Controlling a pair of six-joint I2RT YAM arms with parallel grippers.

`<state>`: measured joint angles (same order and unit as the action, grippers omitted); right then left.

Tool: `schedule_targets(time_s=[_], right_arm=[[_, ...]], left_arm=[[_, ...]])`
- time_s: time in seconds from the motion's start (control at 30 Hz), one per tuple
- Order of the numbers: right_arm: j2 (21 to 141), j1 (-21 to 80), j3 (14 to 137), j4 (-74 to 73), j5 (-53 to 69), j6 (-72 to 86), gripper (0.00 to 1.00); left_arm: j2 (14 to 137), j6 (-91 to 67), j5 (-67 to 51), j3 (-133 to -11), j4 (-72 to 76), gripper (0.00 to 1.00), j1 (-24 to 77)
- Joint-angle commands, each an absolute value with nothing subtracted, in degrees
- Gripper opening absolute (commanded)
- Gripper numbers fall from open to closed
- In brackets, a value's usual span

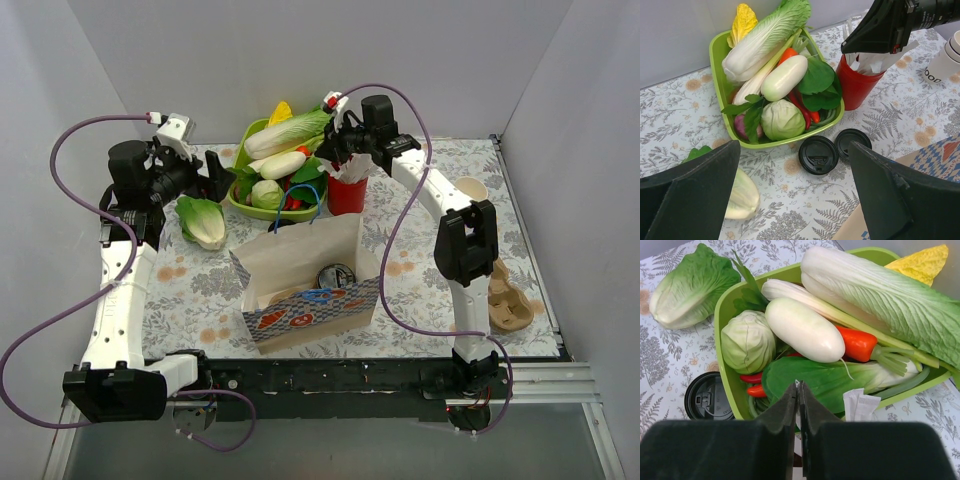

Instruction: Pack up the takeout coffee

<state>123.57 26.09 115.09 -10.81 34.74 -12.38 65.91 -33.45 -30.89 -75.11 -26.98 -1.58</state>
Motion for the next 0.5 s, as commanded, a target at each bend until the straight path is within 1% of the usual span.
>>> schedule_targets(time_s=[0.0,0.47], right_arm=[[123.0,26.5,118.4,-7.7,34.9,-11.4,0.02],[116.4,26.3,119.5,-4.6,33.8,-10.1,0.01]], left_arm=[[64.6,-33.6,-32.2,-75.0,-27.0,0.90,-2.1],[64.2,-34.6,-34.1,-73.8,-25.4,0.90,-2.3]])
